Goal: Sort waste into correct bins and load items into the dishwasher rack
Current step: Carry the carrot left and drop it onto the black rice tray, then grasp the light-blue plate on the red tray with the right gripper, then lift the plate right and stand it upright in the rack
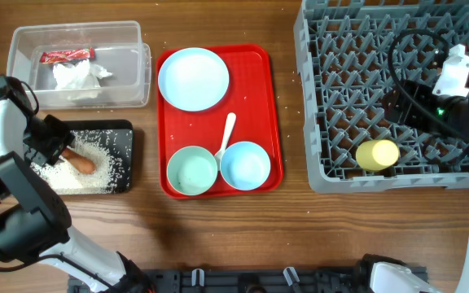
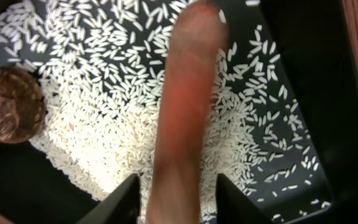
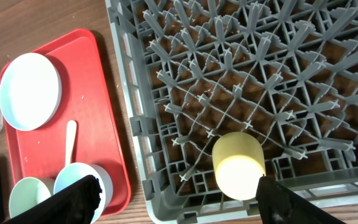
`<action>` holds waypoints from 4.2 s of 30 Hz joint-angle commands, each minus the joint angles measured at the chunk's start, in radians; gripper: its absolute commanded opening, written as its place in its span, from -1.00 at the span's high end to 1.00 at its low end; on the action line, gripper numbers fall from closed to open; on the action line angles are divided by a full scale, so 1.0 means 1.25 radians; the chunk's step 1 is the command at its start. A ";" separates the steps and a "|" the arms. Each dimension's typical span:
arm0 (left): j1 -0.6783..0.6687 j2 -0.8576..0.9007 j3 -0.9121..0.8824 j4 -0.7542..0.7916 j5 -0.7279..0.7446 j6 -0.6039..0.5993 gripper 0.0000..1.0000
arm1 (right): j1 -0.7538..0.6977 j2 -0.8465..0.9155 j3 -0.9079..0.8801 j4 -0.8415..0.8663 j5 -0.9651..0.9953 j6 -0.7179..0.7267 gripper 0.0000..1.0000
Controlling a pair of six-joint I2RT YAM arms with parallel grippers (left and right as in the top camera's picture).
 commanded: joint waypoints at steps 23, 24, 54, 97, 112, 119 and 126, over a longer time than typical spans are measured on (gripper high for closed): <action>-0.194 -0.326 0.125 -0.057 0.157 0.132 -0.31 | 0.450 0.074 0.005 0.416 0.045 0.196 -0.84; -0.194 -0.346 0.125 -0.067 0.157 0.130 -0.31 | 0.501 0.102 0.005 0.463 0.067 0.198 -0.84; -0.194 -0.438 0.121 -0.206 0.072 0.128 -0.47 | 0.673 0.753 0.005 0.772 0.319 0.421 -0.33; -0.194 -0.397 0.121 -0.184 0.088 0.127 -0.61 | 0.502 0.172 0.008 0.563 0.660 -0.040 0.91; -0.194 -0.397 0.121 -0.169 0.109 0.122 -0.61 | 0.171 0.195 0.006 0.656 0.830 -0.338 0.91; -0.194 -0.397 0.121 -0.164 0.124 0.122 -0.64 | 0.063 0.323 0.006 0.709 0.766 -0.416 0.92; -0.194 -0.397 0.121 -0.161 0.124 0.122 -0.64 | 0.045 0.419 0.006 0.824 0.808 -0.519 0.91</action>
